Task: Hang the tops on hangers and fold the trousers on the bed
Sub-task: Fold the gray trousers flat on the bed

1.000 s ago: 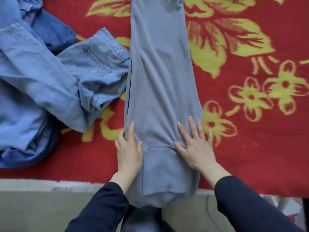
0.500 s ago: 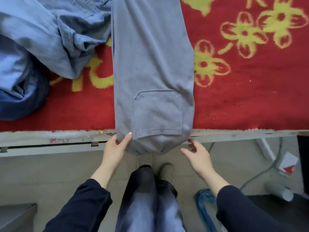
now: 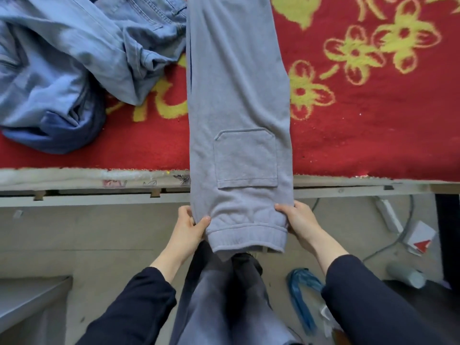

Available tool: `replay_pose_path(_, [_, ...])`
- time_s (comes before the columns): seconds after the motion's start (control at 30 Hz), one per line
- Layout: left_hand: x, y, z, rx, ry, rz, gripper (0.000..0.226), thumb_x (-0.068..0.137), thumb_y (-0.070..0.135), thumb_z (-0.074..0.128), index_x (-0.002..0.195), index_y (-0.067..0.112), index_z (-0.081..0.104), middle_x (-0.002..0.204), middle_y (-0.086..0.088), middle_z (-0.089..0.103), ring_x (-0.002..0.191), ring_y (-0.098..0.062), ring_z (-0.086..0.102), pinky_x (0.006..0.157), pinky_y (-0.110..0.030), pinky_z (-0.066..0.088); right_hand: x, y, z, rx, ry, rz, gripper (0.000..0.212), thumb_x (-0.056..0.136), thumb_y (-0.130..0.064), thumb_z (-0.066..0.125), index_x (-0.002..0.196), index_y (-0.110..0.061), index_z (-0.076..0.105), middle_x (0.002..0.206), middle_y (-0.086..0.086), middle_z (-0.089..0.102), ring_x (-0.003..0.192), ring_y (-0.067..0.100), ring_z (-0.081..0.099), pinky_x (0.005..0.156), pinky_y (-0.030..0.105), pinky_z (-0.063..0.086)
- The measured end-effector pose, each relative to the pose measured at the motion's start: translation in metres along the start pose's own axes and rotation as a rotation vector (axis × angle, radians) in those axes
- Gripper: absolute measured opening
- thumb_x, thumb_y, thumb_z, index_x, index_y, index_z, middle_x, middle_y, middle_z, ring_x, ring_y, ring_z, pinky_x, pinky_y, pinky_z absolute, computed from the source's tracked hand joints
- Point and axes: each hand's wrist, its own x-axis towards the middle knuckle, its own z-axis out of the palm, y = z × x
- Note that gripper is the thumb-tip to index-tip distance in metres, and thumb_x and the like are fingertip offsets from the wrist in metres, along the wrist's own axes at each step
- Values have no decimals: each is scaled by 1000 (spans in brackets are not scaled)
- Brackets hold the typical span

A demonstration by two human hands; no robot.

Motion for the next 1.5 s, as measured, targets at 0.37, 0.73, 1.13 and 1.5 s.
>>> replay_pose_path(0.37, [-63, 77, 15, -94, -70, -29, 36, 90, -1, 56, 122, 17, 61, 91, -12, 64, 41, -6, 48, 45, -18, 47, -52, -54, -40, -176, 95, -49, 58, 85, -8, 57, 140, -18, 46, 113, 8, 64, 80, 21, 61, 60, 27, 47])
replay_pose_path(0.73, [56, 225, -27, -44, -23, 330, 31, 81, -3, 63, 107, 12, 70, 97, -7, 74, 95, -14, 69, 83, -24, 53, 20, -228, -25, 165, -133, -224, 31, 82, 1, 52, 110, -1, 63, 86, 11, 74, 74, 19, 72, 64, 24, 56])
replay_pose_path(1.13, [188, 372, -64, 421, 378, 567, 23, 79, 36, 73, 71, 16, 64, 68, 3, 49, 66, -13, 47, 57, -28, 30, 130, -375, 23, -10, 192, -430, 28, 75, -34, 80, 83, -12, 64, 62, 1, 71, 58, 11, 67, 53, 20, 51])
replay_pose_path(1.5, [289, 506, -80, 218, 386, 634, 17, 90, 22, 62, 89, 6, 60, 74, 3, 60, 72, -18, 54, 64, -30, 43, 197, -523, 35, -90, 200, -593, 20, 83, -30, 70, 81, -11, 68, 66, 0, 69, 63, 13, 66, 58, 24, 54])
